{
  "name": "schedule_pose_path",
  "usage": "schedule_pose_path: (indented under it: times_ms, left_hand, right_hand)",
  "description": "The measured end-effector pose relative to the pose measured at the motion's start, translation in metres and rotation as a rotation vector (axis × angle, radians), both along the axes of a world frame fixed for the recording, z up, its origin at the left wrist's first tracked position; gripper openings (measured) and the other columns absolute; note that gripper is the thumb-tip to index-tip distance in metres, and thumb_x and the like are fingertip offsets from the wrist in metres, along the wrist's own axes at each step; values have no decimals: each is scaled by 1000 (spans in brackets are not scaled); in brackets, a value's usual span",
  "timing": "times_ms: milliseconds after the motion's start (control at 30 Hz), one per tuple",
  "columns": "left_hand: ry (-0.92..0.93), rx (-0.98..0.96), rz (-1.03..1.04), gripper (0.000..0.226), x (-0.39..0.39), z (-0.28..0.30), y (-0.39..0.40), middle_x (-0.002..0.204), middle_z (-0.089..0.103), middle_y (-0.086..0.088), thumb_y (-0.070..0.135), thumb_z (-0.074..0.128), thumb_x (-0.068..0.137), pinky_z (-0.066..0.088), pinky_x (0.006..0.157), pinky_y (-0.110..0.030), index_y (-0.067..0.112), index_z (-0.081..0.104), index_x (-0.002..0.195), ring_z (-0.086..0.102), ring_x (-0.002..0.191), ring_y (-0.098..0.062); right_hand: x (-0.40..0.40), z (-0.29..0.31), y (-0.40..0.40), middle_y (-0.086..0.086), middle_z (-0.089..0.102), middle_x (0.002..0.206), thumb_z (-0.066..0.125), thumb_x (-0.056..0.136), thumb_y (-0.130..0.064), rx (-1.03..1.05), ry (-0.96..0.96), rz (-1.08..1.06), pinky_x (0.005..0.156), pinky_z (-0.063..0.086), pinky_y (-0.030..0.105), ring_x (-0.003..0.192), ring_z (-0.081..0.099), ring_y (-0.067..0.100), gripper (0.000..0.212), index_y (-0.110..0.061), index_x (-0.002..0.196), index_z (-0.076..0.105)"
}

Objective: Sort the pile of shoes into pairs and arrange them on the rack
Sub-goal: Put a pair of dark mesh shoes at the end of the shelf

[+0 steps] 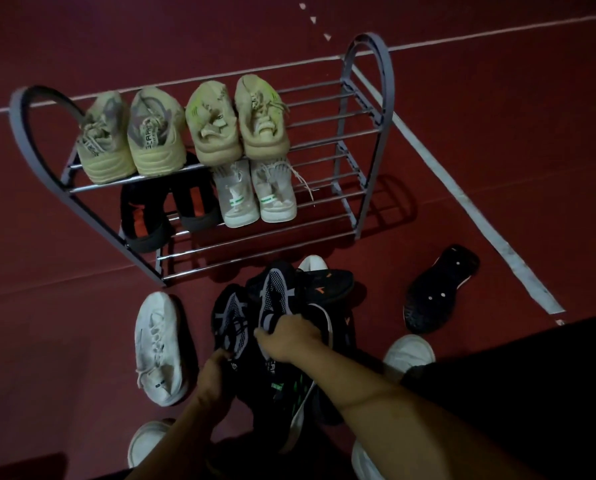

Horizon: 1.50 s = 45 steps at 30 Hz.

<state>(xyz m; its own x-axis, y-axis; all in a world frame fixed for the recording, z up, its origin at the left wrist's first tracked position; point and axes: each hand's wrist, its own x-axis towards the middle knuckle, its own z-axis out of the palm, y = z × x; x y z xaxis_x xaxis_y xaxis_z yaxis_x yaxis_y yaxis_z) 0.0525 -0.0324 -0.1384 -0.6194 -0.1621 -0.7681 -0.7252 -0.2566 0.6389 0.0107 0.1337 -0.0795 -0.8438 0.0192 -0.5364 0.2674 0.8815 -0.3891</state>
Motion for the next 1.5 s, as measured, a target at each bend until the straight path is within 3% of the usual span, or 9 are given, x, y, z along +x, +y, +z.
schedule_pose_path:
  times_ms: [133, 233, 400, 633, 833, 1067, 1167, 1367, 1500]
  left_hand:
    - [31, 116, 12, 36, 9, 6, -3, 83, 73, -18, 9, 37, 97, 57, 56, -34, -9, 65, 109, 72, 69, -29]
    - [53, 147, 56, 44, 8, 7, -1, 108, 72, -28, 15, 41, 93, 58, 78, -42, -11, 64, 120, 70, 96, -39]
    - [58, 202, 118, 50, 4, 18, 9, 107, 73, -24, 14, 47, 81, 58, 76, -41, -7, 64, 122, 68, 96, -37]
    - [122, 153, 275, 32, -3, 33, 17, 114, 68, -21, 15, 48, 83, 56, 79, -39, 3, 67, 105, 66, 106, -38]
    - [265, 348, 106, 36, -33, 78, 58, 85, 74, -10, 18, 38, 89, 57, 59, -29, 6, 70, 99, 71, 70, -24]
    - [233, 431, 52, 42, -38, 87, 25, 73, 74, -13, 20, 45, 67, 52, 40, -23, 1, 75, 88, 70, 53, -24]
    - [140, 431, -56, 42, -36, 85, -1, 72, 74, -11, 25, 57, 58, 48, 39, -19, 1, 77, 86, 68, 49, -23]
    - [77, 344, -385, 63, -56, 103, 0, 57, 57, -19, 31, 79, 23, 39, 42, -19, -6, 68, 72, 54, 39, -25]
    - [182, 328, -524, 64, -90, 143, 33, 68, 72, -19, 31, 83, 16, 52, 53, -23, 1, 81, 73, 69, 53, -27]
  right_hand:
    - [9, -7, -10, 9, 65, 114, 65, 87, -54, -46, -100, -101, 75, 52, 32, 104, 66, 29, 51, -11, 113, 58]
    - [19, -15, 3, 6, 65, 123, 81, 70, -53, -130, -149, -356, 80, 51, 31, 110, 66, 27, 78, -10, 126, 47]
    - [19, -18, 13, -1, 72, 109, 71, 73, -56, -252, -231, -302, 76, 54, 24, 89, 69, 18, 47, -20, 103, 71]
    - [12, 4, 21, 16, 68, 119, 73, 79, -38, -576, -474, -344, 73, 63, 47, 91, 72, 33, 59, -8, 127, 57]
    - [-45, 86, 72, 10, 74, 91, 76, 61, -28, -486, -71, -420, 70, 63, 41, 79, 73, 28, 26, -14, 79, 65]
    - [-71, 208, 161, 13, 69, 97, 72, 78, -37, -311, 147, -440, 68, 58, 36, 80, 68, 28, 42, -5, 103, 64]
    - [-67, 207, 179, 11, 70, 91, 73, 70, -47, -265, 244, -519, 80, 60, 43, 80, 70, 30, 47, -6, 91, 64]
    - [-84, 184, 182, 7, 62, 62, 67, 71, -42, -187, 604, -571, 49, 49, 39, 58, 62, 29, 40, -2, 67, 64]
    - [-101, 104, 155, 0, 63, 70, 57, 75, -31, -218, 965, -596, 64, 44, 34, 74, 59, 30, 17, -18, 78, 68]
